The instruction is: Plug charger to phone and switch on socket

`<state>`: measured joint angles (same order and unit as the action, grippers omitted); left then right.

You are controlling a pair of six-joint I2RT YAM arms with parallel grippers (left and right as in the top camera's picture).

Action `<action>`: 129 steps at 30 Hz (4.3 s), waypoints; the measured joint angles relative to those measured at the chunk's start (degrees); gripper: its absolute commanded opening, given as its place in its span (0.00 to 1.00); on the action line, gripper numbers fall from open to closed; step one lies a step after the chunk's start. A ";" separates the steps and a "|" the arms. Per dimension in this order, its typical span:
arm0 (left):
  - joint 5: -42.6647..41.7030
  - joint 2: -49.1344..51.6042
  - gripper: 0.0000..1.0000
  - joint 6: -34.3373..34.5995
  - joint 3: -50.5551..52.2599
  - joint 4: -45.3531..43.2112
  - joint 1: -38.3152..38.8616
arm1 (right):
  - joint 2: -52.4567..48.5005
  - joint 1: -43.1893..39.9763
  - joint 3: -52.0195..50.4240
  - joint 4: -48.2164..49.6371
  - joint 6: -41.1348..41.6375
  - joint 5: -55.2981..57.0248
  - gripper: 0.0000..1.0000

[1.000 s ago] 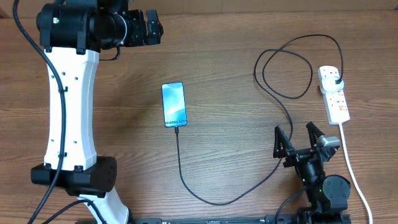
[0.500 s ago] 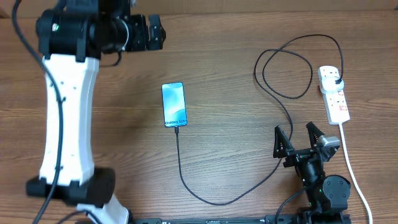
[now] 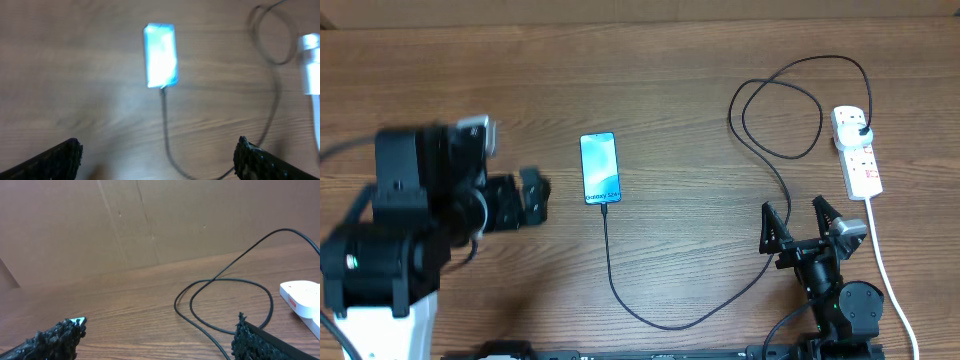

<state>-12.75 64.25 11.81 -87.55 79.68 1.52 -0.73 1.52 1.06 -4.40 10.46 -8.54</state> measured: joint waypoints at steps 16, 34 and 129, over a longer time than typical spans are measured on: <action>2.71 -26.86 1.00 2.95 38.21 -9.51 -3.93 | 0.11 -0.02 0.00 0.07 0.02 0.00 1.00; 2.73 -48.76 1.00 0.85 70.47 -59.54 -3.91 | 0.11 -0.02 0.00 0.04 0.02 -0.02 1.00; 6.19 -63.39 1.00 -21.03 86.77 -75.45 -3.76 | 0.11 -0.02 0.00 0.02 0.02 -0.02 1.00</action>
<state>-6.57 0.86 -9.21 -0.78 4.23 -2.24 -0.62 1.50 1.06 -4.38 10.48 -8.56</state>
